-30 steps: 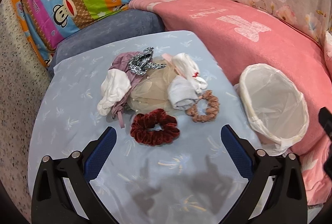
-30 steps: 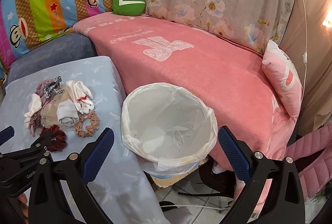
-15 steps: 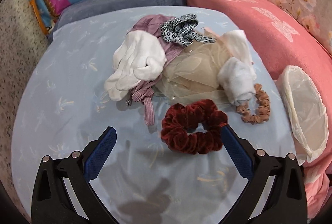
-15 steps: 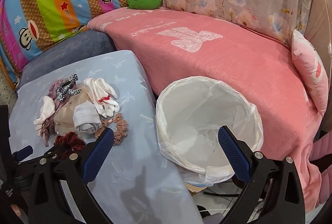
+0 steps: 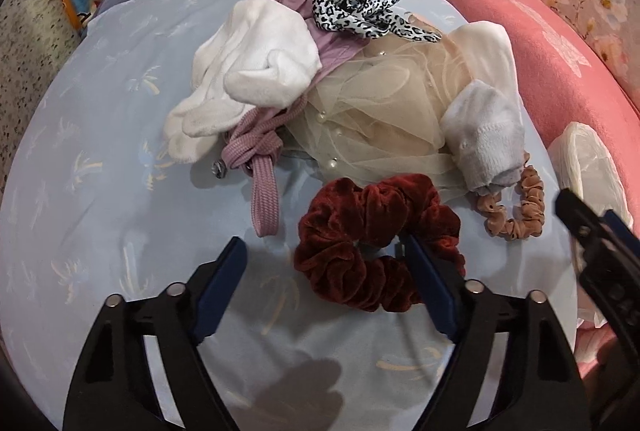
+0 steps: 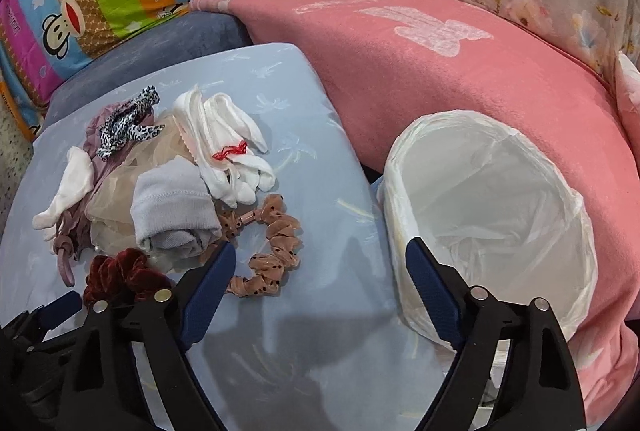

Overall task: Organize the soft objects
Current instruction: 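Grasp the dark red scrunchie with the left tool while the right tool grasps the tan scrunchie, then carry both scrunchies over the wastebasket and open both tools to drop them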

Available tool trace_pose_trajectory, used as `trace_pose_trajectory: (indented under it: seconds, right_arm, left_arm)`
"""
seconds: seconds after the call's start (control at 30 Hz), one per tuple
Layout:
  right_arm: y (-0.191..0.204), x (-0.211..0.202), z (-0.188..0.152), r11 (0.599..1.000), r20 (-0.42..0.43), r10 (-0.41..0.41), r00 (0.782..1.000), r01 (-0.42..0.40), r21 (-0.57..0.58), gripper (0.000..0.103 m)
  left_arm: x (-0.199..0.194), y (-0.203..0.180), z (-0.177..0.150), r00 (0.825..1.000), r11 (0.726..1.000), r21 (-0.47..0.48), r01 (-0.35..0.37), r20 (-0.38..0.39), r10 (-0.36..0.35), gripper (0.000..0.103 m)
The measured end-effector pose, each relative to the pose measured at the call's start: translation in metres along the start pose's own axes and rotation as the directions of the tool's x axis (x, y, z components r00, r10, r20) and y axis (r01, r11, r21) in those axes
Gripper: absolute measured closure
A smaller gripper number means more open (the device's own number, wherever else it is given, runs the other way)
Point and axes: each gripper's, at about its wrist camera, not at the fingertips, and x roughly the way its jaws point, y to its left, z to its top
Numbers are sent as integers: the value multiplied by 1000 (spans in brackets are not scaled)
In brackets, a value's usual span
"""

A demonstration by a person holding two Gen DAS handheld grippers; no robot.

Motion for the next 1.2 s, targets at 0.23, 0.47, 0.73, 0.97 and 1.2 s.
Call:
trace_pose_trajectory:
  seconds: [0.23, 0.47, 0.73, 0.97, 1.2]
  right_arm:
    - [9, 28, -12, 997, -99, 73, 992, -74, -12, 70]
    - [11, 18, -23, 992, -106, 121, 987, -124, -22, 89]
    - [0, -24, -35, 987, -64, 157, 986, -158, -7, 91]
    - [-12, -66, -31, 990, 13, 140, 990, -140, -8, 91]
    - [-36, -100, -19, 992, 88, 122, 989, -124, 23, 91]
  left_arm:
    - [-7, -2, -11, 997, 997, -30, 75, -6, -75, 60]
    - [-13, -2, -16, 992, 992, -36, 122, 3, -122, 84]
    - [-31, 4, -16, 987, 987, -30, 158, 18, -158, 88]
    - [-61, -12, -21, 983, 984, 43, 172, 58, -174, 88]
    - [-98, -48, -14, 967, 967, 158, 200, 126, -221, 88]
